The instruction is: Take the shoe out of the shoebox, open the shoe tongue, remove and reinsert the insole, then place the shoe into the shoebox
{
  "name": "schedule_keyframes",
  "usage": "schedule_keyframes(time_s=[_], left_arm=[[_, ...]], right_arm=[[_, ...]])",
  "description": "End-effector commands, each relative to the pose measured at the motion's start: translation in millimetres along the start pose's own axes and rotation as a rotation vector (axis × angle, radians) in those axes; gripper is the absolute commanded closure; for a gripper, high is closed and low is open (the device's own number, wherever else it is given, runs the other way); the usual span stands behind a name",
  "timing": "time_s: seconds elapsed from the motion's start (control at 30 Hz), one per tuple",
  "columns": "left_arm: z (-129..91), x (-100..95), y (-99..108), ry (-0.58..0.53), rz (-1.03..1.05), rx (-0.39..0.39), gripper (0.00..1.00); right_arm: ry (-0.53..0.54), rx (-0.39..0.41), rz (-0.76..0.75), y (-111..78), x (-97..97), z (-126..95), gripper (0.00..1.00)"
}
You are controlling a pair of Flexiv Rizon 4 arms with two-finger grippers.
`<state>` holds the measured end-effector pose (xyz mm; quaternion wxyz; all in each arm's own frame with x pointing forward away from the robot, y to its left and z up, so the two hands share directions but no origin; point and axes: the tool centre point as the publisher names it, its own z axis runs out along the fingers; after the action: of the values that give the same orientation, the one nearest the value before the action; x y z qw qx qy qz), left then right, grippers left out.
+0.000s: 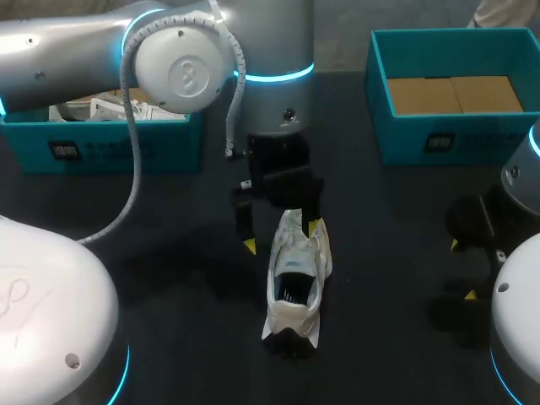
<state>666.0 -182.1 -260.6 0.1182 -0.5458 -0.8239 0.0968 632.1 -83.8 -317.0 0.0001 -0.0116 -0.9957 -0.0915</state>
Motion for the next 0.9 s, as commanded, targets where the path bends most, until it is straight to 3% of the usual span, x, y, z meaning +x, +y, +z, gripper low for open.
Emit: schedule_keyframes(time_s=[0.03, 0.2, 0.33, 0.67, 0.77, 0.8, 0.9], left_arm=[[10.2, -3.9, -24.1, 0.047, -0.195, -0.042, 0.00], [16.1, 14.7, -56.3, 0.052, -0.436, -0.068, 0.00], [16.1, 30.5, -69.1, 0.011, -0.561, -0.072, 0.00], [27.3, 42.2, -78.5, -0.110, -0.873, -0.078, 0.00], [29.4, 44.2, -82.2, -0.177, -0.997, -0.137, 0.00], [28.7, 44.7, -82.7, -0.170, -0.983, -0.219, 0.00], [28.7, 44.7, -82.7, -0.170, -0.983, -0.219, 0.00]], right_arm=[[-0.002, 0.002, 0.001, -0.3, 1.7, -0.5, 0.00], [-0.002, 0.002, 0.001, -0.3, 1.7, -0.5, 0.00], [-0.002, 0.002, 0.001, -0.3, 1.7, -0.5, 0.00], [-0.002, 0.002, 0.001, -0.3, 1.7, -0.5, 0.00], [-0.002, 0.002, 0.001, -0.3, 1.7, -0.5, 0.00], [-0.002, 0.002, 0.001, -0.3, 1.7, -0.5, 0.00], [-0.002, 0.002, 0.001, -0.3, 1.7, -0.5, 0.00]])
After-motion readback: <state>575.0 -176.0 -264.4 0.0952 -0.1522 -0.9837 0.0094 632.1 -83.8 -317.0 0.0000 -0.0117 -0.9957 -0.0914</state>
